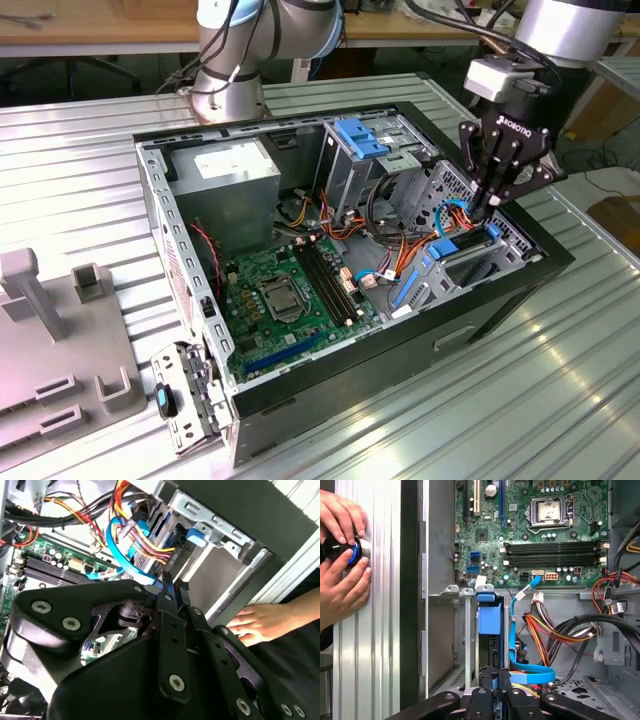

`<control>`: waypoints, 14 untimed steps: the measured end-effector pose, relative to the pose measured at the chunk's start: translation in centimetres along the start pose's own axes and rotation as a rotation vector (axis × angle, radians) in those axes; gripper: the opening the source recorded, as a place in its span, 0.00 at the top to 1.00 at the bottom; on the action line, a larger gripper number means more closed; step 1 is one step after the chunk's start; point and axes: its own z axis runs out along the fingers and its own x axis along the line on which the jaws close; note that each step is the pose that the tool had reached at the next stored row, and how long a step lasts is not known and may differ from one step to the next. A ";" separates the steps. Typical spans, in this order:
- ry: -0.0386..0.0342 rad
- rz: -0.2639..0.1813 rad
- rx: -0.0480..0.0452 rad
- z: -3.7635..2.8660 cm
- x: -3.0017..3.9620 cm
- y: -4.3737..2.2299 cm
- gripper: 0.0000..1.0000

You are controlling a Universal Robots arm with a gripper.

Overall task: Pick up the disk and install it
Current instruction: 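Insert the second disk wire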

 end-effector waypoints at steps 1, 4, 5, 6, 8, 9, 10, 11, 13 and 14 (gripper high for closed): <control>-0.0109 0.000 0.0008 0.06 0.09 0.18 0.84; -0.0348 0.000 0.0049 0.49 0.42 0.33 0.84; -0.0387 0.001 0.0051 0.63 0.55 0.33 0.84; -0.0421 0.001 0.0054 0.73 0.66 0.33 0.84; -0.0506 0.001 0.0064 0.90 0.90 0.33 0.84; -0.0674 0.001 0.0073 1.05 1.08 0.33 0.84; -0.0865 0.000 0.0074 1.09 1.15 0.33 0.84; -0.0994 0.000 0.0074 1.12 1.21 0.33 0.84; -0.1393 0.000 0.0075 1.23 1.64 0.33 0.84; -0.1517 0.000 0.0075 1.28 1.86 0.33 0.84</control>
